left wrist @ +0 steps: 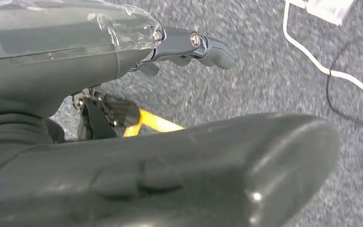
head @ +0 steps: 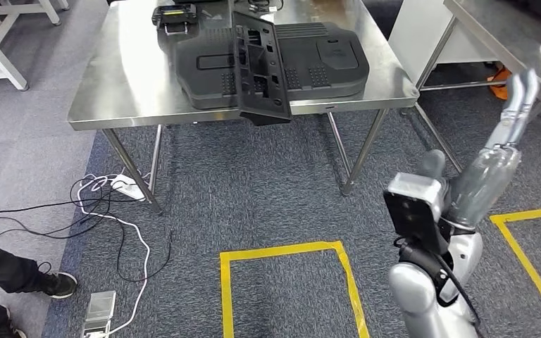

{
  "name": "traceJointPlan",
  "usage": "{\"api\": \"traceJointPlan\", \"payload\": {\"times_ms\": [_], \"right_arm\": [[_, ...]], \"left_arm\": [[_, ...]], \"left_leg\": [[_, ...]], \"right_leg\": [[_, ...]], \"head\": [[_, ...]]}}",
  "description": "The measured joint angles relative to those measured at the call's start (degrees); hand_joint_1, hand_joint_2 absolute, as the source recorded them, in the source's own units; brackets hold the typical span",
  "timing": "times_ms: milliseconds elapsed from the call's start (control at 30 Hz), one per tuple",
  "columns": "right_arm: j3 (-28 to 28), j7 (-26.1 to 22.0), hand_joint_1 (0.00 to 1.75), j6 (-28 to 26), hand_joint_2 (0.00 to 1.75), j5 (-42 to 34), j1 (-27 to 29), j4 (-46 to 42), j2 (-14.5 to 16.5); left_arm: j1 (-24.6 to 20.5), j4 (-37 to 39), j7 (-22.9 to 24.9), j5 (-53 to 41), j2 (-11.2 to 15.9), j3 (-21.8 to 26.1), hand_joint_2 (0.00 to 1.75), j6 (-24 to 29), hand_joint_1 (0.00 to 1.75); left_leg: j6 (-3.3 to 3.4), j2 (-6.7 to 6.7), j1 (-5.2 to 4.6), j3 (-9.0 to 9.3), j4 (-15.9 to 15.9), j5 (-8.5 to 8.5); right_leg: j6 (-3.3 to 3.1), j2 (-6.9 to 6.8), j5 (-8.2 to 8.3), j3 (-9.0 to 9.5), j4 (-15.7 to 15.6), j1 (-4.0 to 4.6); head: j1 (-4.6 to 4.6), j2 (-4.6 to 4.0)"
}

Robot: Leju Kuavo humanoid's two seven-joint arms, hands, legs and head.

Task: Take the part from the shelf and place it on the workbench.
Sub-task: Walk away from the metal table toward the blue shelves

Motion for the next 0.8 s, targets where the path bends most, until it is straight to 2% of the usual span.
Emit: {"api": "traceJointPlan", "payload": {"times_ms": [33, 100, 167, 200, 233, 267, 333, 367, 400, 467, 500, 533, 600, 633, 667, 700, 733, 767, 800], "right_arm": [[0.11, 1.2, 0.0, 0.02, 0.0, 0.83, 0.01, 0.15, -0.34], [0.58, 6.11, 0.0, 0.07, 0.0, 4.3, 0.1, 0.93, -1.99], [1.76, 18.45, 0.0, 1.47, 0.0, 12.22, 0.99, 4.55, -7.33], [2.36, 24.37, 0.0, 3.08, 0.0, 15.71, 1.55, 6.68, -10.18], [2.92, 29.75, 0.0, 5.58, 0.0, 18.61, 2.19, 8.96, -13.12], [3.21, 31.56, 0.0, 8.38, 0.0, 19.26, 2.6, 10.36, -14.78], [3.61, 32.94, 0.0, 13.65, 0.0, 18.65, 3.58, 13.03, -17.72], [3.77, 33.05, 0.0, 15.39, 0.0, 17.9, 4.2, 14.4, -18.99], [3.92, 33.08, 0.0, 16.52, 0.0, 16.98, 4.83, 15.82, -20.1], [4.16, 33.11, 0.0, 17.71, 0.0, 14.82, 5.95, 18.86, -21.77], [4.26, 33.12, 0.0, 18.01, 0.0, 13.48, 6.43, 20.37, -22.31], [4.34, 33.12, 0.0, 18.07, 0.0, 11.96, 6.95, 21.89, -22.7], [4.47, 33.13, 0.0, 16.73, 0.0, 7.93, 8.16, 25.15, -23.02], [4.59, 33.1, 0.0, 14.95, 0.0, 4.81, 8.77, 27.03, -23.08], [4.73, 33.02, 0.0, 12.65, 0.0, 1.09, 9.32, 29.02, -23.08], [4.87, 32.88, 0.0, 10.07, 0.0, -2.85, 9.79, 31.02, -23.06], [5.04, 32.67, 0.0, 7.57, 0.0, -6.57, 10.15, 32.91, -23.05], [5.22, 32.35, 0.0, 5.49, 0.0, -9.79, 10.43, 34.68, -23.02], [5.41, 31.81, 0.0, 3.78, 0.0, -12.86, 10.69, 36.32, -22.99]], "left_arm": [[0.06, 0.0, -0.02, 0.09, 0.0, -0.01, 0.0, -0.01, 0.0], [0.18, 0.01, -0.09, 0.32, 0.02, -0.01, 0.0, -0.01, 0.0], [0.25, 0.02, -0.27, 0.9, 0.04, -0.04, 0.0, 0.02, 0.0], [0.26, 0.02, -0.36, 1.21, 0.04, -0.07, 0.0, 0.04, 0.0], [0.3, 0.02, -0.45, 1.56, 0.04, -0.1, 0.0, 0.05, 0.0], [0.32, 0.02, -0.5, 1.78, 0.04, -0.13, 0.0, 0.05, 0.0], [0.34, 0.01, -0.56, 2.07, 0.02, -0.23, 0.0, 0.02, 0.0], [0.37, 0.01, -0.57, 2.19, 0.01, -0.29, 0.0, 0.01, 0.0], [0.43, 0.0, -0.59, 2.28, 0.0, -0.35, 0.0, -0.02, 0.0], [0.62, 0.01, -0.6, 2.5, 0.01, -0.43, 0.0, -0.04, 0.0], [0.68, 0.02, -0.6, 2.63, 0.02, -0.46, 0.0, -0.05, 0.0], [0.7, 0.02, -0.58, 2.76, 0.02, -0.51, 0.0, -0.06, 0.0], [0.72, 0.02, -0.57, 3.04, 0.02, -0.69, 0.0, -0.05, 0.0], [0.76, 0.02, -0.56, 3.19, 0.02, -0.8, 0.0, -0.05, 0.0], [0.81, 0.02, -0.56, 3.33, 0.02, -0.89, 0.0, -0.04, 0.0], [0.86, 0.02, -0.56, 3.45, 0.02, -0.95, 0.0, -0.04, 0.0], [0.9, 0.02, -0.56, 3.53, 0.02, -0.98, 0.0, -0.04, 0.0], [0.89, 0.02, -0.56, 3.62, 0.02, -1.02, 0.0, -0.04, 0.0], [0.86, 0.02, -0.55, 3.69, 0.02, -1.09, 0.0, -0.04, 0.0]], "left_leg": [[0.15, 0.0, -0.04, -0.06, 0.07, 0.07], [1.06, 0.1, -0.02, -0.52, -0.02, 0.63], [2.62, 0.24, -0.46, -2.73, -0.06, 2.45], [3.13, 0.27, -0.78, -3.94, 0.07, 3.33], [3.45, 0.26, -1.14, -5.13, 0.22, 4.15], [3.44, 0.24, -1.29, -5.65, 0.35, 4.5], [3.17, 0.22, -1.56, -6.34, 0.55, 5.12], [2.92, 0.21, -1.55, -6.52, 0.58, 5.45], [2.63, 0.19, -1.5, -6.67, 0.58, 5.79], [1.97, 0.06, -1.45, -6.96, 0.86, 5.91], [1.62, 0.01, -1.46, -7.37, 1.75, 4.89], [1.28, -0.05, -1.42, -8.04, 3.59, 3.0], [0.7, -0.05, -1.03, -9.95, 10.04, -2.17], [0.47, -0.04, -0.83, -10.66, 13.4, -3.94], [0.29, -0.04, -0.66, -10.76, 15.6, -4.53], [0.14, -0.03, -0.53, -9.98, 15.9, -3.91], [0.06, -0.03, -0.41, -8.26, 14.16, -2.49], [0.03, -0.05, -0.31, -5.74, 10.7, -0.97], [0.09, -0.08, -0.27, -3.15, 6.66, -0.16]], "right_leg": [[0.15, 0.0, 0.13, -0.01, -0.04, -0.01], [0.71, 0.05, -0.25, -0.35, 0.28, -0.18], [1.16, 0.28, -5.27, -2.53, 8.51, -0.27], [1.09, 0.4, -6.92, -2.67, 11.51, -0.22], [0.83, 0.49, -7.64, -1.72, 12.84, -0.11], [0.38, 0.53, -6.06, 1.09, 8.98, 0.06], [-0.45, 0.54, -5.03, 6.06, 1.11, 0.51], [-0.68, 0.54, -5.13, 7.21, -1.05, 0.75], [-0.81, 0.53, -5.21, 7.51, -1.98, 0.94], [-1.13, 0.37, -4.29, 7.04, -2.55, 0.81], [-1.42, 0.26, -3.76, 6.69, -2.81, 0.62], [-1.73, 0.13, -3.18, 6.22, -3.03, 0.4], [-2.09, -0.08, -2.35, 5.0, -2.86, 0.3], [-2.12, -0.17, -2.01, 4.31, -2.63, 0.28], [-2.04, -0.25, -1.69, 3.6, -2.35, 0.25], [-1.92, -0.31, -1.42, 2.87, -1.97, 0.18], [-1.76, -0.33, -1.19, 2.14, -1.54, 0.08], [-1.58, -0.33, -1.02, 1.48, -1.04, -0.03], [-1.38, -0.31, -0.89, 0.87, -0.52, -0.06]], "head": [[0.02, 0.0], [0.04, 0.0], [0.47, 0.0], [0.74, 0.0], [0.99, 0.0], [1.04, 0.0], [1.08, 0.0], [1.1, 0.0], [1.13, 0.0], [1.19, 0.0], [1.08, 0.0], [0.89, 0.0], [0.48, 0.0], [0.37, 0.0], [0.34, 0.0], [0.33, 0.0], [0.31, 0.0], [0.29, 0.0], [0.27, 0.0]]}}
